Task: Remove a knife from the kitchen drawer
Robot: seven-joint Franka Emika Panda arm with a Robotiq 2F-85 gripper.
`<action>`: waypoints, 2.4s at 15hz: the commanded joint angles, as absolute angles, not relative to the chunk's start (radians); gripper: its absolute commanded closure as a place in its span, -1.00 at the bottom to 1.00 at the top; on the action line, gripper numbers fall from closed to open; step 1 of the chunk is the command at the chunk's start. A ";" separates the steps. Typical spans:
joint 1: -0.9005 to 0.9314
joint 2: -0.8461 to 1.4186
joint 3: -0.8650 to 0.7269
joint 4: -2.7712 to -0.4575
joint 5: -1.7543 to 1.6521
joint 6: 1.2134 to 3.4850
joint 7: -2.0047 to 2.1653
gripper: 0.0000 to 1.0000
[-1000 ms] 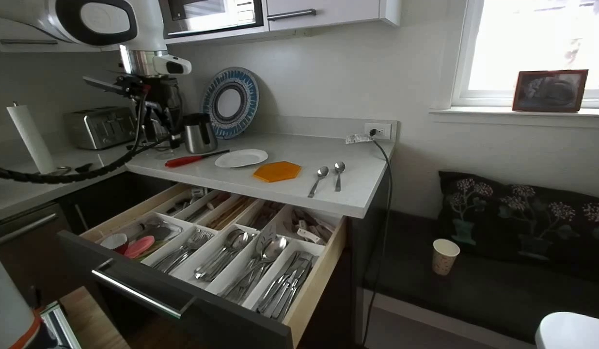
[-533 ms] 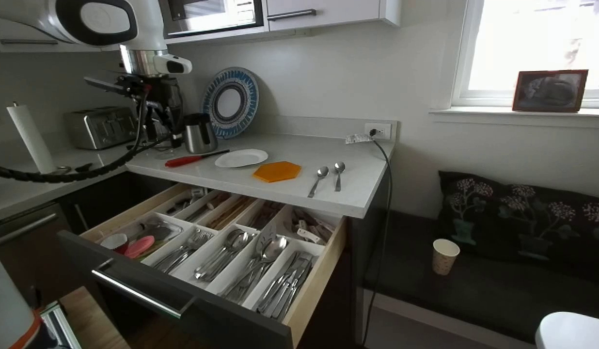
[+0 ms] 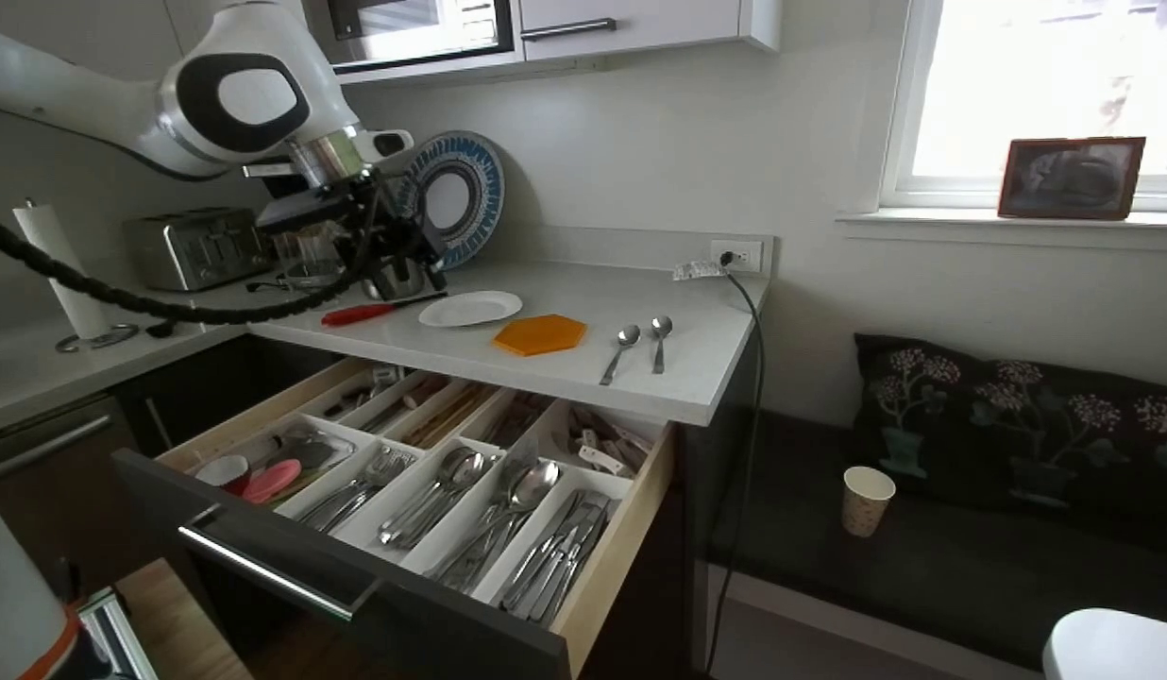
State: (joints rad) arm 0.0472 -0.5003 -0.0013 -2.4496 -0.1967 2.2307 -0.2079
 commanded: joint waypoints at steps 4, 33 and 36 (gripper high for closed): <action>-0.070 -0.323 -0.027 -2.510 -0.550 2.483 -0.332 -1.00; -0.179 0.089 -0.156 -2.428 -1.054 2.909 -0.459 -1.00; -0.180 0.105 -0.156 -2.417 -1.051 2.916 -0.460 -1.00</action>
